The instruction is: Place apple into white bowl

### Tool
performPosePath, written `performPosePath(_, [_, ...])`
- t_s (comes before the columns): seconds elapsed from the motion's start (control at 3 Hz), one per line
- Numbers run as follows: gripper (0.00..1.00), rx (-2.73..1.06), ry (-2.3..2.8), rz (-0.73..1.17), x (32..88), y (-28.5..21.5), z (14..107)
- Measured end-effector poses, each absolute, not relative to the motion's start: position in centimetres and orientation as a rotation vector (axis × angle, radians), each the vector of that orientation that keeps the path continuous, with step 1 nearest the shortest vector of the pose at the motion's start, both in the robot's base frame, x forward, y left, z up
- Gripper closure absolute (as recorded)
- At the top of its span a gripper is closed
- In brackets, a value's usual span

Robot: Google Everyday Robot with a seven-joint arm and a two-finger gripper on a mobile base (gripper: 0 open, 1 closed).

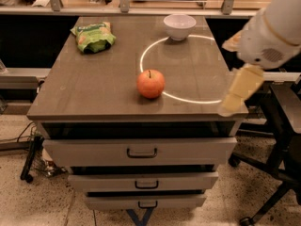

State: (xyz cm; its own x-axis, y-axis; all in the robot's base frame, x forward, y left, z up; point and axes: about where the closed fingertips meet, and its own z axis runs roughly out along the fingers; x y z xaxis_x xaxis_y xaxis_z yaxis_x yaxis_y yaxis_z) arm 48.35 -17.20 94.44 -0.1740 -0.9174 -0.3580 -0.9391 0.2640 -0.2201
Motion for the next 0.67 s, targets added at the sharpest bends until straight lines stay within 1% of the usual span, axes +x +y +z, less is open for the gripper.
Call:
performPosePath(0.33, [0.0, -1.644, 2.007, 0.202, 52.8, -12.0, 92.1])
performPosePath(0.67, [0.0, -1.627, 1.936, 0.268, 55.5, -9.0, 91.2])
